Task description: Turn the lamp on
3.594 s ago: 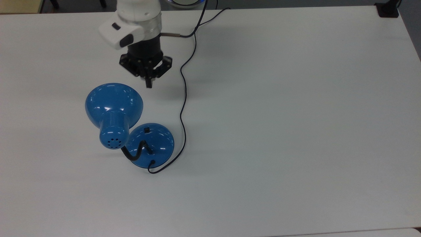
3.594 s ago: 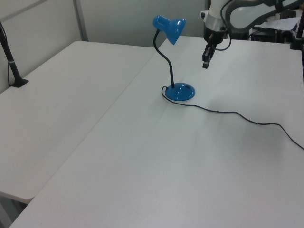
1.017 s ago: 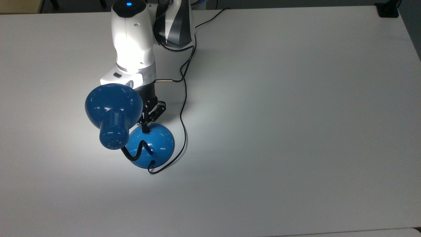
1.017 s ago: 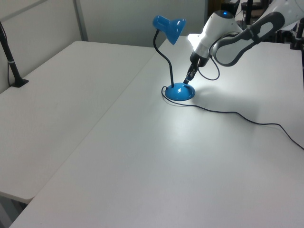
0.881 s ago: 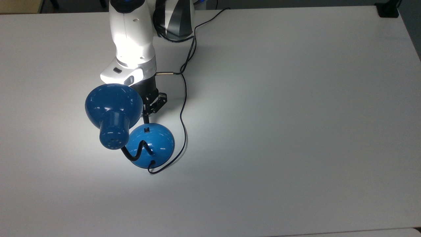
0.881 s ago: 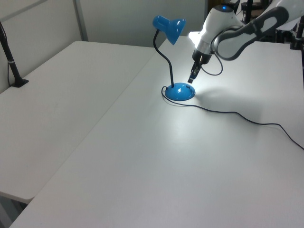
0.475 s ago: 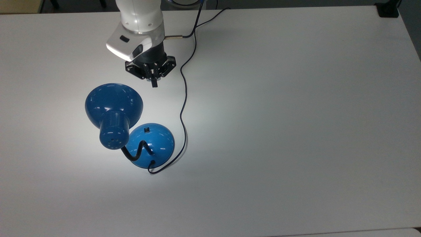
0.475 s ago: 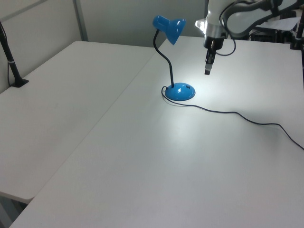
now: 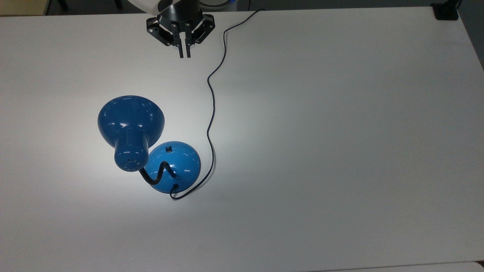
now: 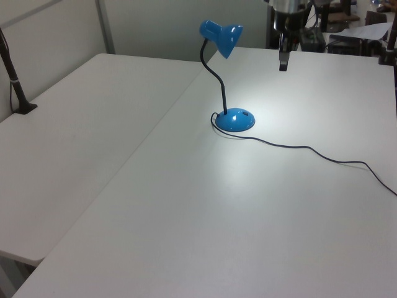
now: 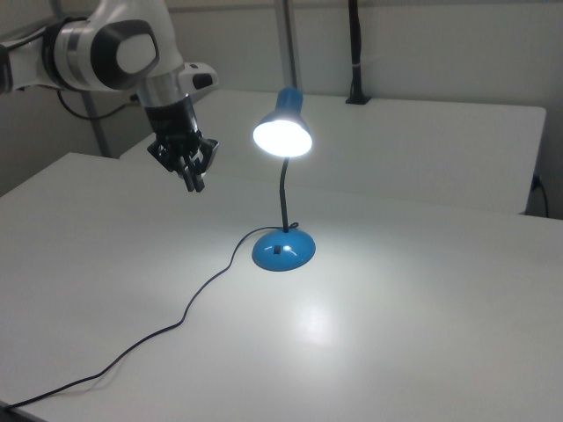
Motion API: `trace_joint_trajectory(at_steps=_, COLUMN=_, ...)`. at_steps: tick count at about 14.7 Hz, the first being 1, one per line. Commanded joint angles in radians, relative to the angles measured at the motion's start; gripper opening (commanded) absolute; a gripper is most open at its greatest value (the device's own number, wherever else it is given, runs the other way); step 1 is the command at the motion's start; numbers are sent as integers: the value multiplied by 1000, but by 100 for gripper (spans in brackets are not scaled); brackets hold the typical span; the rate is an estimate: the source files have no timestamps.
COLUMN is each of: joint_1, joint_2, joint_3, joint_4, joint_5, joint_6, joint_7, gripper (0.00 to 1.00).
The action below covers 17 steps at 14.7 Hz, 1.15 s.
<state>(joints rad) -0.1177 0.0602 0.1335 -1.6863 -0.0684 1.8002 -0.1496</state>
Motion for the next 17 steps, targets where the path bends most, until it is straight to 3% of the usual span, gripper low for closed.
trace_joint_trajectory(at_steps=1, joint_1=9, joint_2=-5, joint_3=-5, joint_4=60, joint_5=1, joint_6=-57, joint_7=19, gripper=46)
trace_joint_trajectory(at_steps=3, joint_1=6, joint_2=-28, joint_3=-8, joint_4=62, joint_5=1, joint_6=-87, joint_7=22, gripper=100)
trace_joint_trajectory(at_steps=8, joint_1=21, joint_2=-48, joint_3=-20, joint_4=62, joint_5=-2, joint_6=-114, joint_7=183, gripper=100)
trace_joint_trajectory(at_steps=13, joint_1=111, joint_2=-49, joint_3=-103, joint_4=62, joint_5=-2, joint_6=-154, joint_7=183, gripper=100)
trace_joint_trajectory(at_steps=17, joint_1=112, joint_2=-48, joint_3=-101, joint_4=62, joint_5=-2, joint_6=-156, joint_7=182, gripper=100)
